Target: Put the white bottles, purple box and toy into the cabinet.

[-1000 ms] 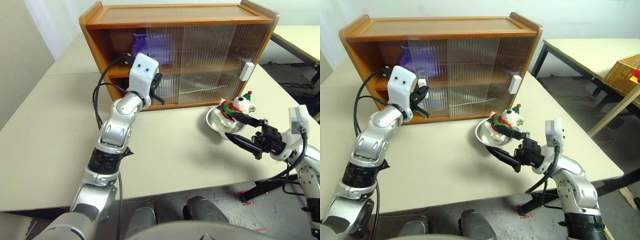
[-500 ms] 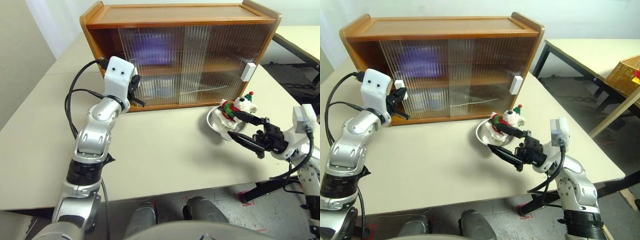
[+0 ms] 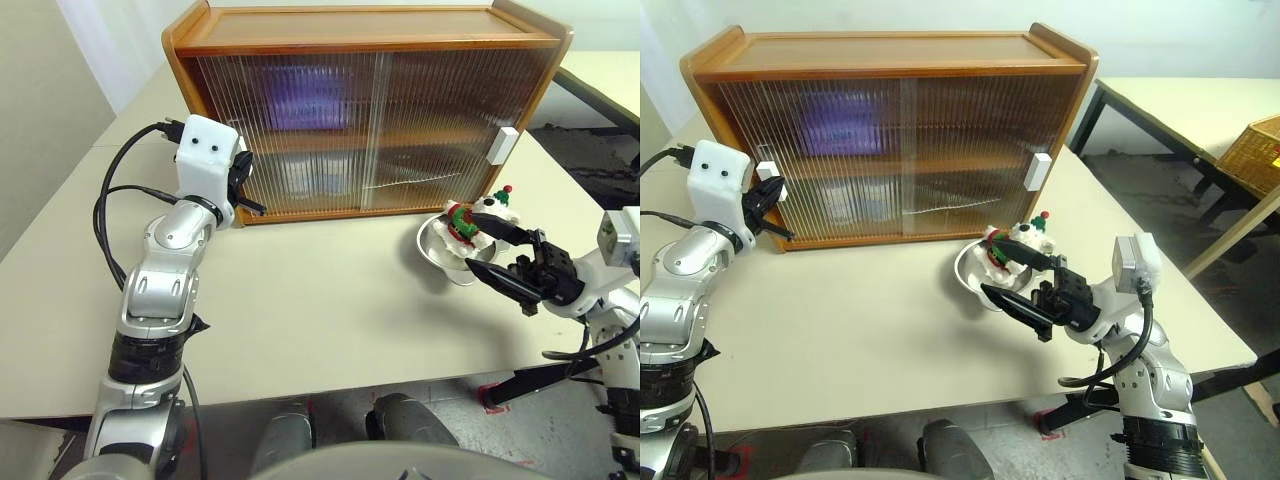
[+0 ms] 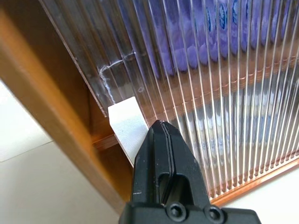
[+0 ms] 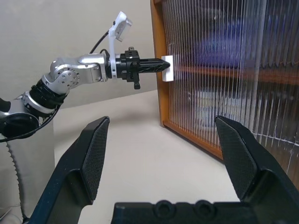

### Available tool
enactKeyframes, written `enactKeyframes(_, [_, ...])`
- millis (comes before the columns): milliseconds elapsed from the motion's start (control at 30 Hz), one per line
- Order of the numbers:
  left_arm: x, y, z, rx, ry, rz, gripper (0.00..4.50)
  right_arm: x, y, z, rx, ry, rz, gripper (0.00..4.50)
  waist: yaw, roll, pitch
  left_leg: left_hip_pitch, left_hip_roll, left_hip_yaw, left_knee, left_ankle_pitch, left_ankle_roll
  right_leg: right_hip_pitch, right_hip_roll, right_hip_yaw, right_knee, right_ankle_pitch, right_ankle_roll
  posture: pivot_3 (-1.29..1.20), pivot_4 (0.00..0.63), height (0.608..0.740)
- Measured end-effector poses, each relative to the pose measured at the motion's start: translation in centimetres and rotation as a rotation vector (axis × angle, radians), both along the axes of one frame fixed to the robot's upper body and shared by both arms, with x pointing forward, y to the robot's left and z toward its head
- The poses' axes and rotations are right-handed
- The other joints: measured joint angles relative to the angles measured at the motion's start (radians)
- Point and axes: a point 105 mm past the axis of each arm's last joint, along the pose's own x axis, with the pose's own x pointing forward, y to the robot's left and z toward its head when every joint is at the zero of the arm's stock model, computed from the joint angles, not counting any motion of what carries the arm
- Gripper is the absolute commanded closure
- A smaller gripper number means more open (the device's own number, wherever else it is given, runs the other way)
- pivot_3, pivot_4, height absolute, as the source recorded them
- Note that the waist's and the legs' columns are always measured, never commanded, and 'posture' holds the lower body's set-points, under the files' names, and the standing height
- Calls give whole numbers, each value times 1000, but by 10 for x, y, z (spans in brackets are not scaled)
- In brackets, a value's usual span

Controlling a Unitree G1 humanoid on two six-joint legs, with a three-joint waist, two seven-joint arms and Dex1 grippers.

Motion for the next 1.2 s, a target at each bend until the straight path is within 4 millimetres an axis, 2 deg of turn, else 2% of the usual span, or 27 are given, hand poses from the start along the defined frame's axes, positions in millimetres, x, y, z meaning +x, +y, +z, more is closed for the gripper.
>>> enactKeyframes(133, [-5, 10, -1, -1, 5, 37, 4468, 1, 0, 0, 2, -3, 8, 0, 3, 0, 0, 0, 0, 0, -3, 0, 0, -1, 0, 0, 0, 0, -2, -114, 0, 740])
enactKeyframes(433, [-10, 18, -1, 10, 11, 46, 4468, 3, -3, -3, 5, 4, 11, 0, 5, -1, 0, 3, 1, 0, -8, 2, -4, -2, 2, 1, 1, 0, -3, -101, 9, 740])
enactKeyframes(533, [-12, 32, 4, -6, -3, 75, 4468, 4, -5, -7, -4, 12, -2, 0, 10, -2, -1, 3, 3, -1, -9, 4, -6, -2, 3, 1, 1, 0, -3, -100, 11, 740])
enactKeyframes(667, [-19, 12, -7, -96, 40, -106, 3539, 8, -8, -11, -23, 31, -23, 0, 28, -2, -1, 3, 3, -7, -9, 4, -6, -5, -1, 3, 1, -1, -8, -101, 10, 740])
enactKeyframes(767, [-36, -8, -18, -178, 78, -325, 2462, 15, -12, -9, -32, 31, -46, 643, 39, -3, -2, 0, 5, -12, -9, 3, -6, -7, -1, 2, 2, -1, -9, -99, 11, 740])
enactKeyframes(833, [-53, -17, -24, -201, 97, -474, 1739, 22, -20, -5, -35, 28, -91, 1367, 44, -3, -3, -4, 5, -11, -9, 2, -8, -8, -1, 2, 2, -2, -10, -95, 12, 740])
enactKeyframes(1000, [-86, -14, -30, -197, 111, -675, 21, 46, -37, 13, -25, -12, -228, 3242, 46, -2, -5, -6, 12, -11, -11, 0, -11, -12, 2, 0, 5, -4, -14, -77, 12, 740])
enactKeyframes(1100, [-98, -14, -34, -191, 116, -738, 0, 62, -54, 24, -35, -34, -343, 4385, 51, -1, -6, -5, 17, -11, -12, 0, -11, -12, 4, 0, 5, -5, -15, -73, 14, 740])
enactKeyframes(1200, [-106, -14, -36, -206, 127, -769, 0, 84, -81, 35, -13, -50, -543, 4475, 56, 1, -7, -6, 21, -12, -12, 0, -10, -13, 3, 1, 8, -4, -14, -68, 16, 740])
